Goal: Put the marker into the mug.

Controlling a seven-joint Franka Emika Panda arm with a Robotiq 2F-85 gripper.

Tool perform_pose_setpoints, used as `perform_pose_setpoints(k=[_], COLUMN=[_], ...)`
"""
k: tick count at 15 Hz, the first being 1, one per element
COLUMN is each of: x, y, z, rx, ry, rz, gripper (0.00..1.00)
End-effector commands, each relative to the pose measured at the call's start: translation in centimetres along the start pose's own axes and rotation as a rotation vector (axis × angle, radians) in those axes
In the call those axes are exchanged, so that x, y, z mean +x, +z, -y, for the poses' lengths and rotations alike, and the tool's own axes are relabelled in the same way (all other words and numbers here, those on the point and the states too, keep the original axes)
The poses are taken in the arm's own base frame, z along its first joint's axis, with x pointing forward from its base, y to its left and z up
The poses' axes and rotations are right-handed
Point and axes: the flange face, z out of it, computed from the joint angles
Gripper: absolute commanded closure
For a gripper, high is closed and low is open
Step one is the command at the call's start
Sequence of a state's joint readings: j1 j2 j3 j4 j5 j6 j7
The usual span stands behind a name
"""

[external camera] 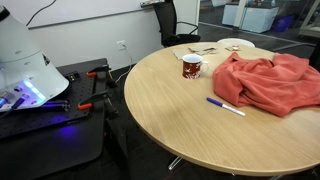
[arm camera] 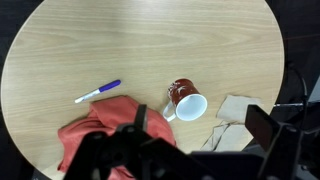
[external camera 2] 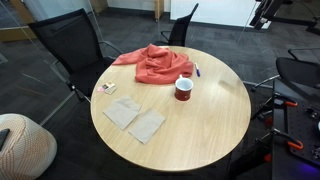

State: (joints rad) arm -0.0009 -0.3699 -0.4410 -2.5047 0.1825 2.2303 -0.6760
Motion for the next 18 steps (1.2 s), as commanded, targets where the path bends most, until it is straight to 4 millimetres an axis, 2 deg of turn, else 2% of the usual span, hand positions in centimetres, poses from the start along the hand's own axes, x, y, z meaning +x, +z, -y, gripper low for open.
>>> perform_pose_setpoints(k=[1, 4, 7, 18], x=[2.6, 5.1, 7.1, 11.7], y=[1.8, 4.2, 6.6, 15.5], z=[-0.1, -1.1, -3.1, -11.0], rx=[-0.061, -0.115, -0.155, -0.216], ry=[0.077, 0.235, 0.383, 0.962], rz=[-0.024, -0.093, -0.13, -0.144], gripper=[0.0, 0.0, 0.0, 0.0])
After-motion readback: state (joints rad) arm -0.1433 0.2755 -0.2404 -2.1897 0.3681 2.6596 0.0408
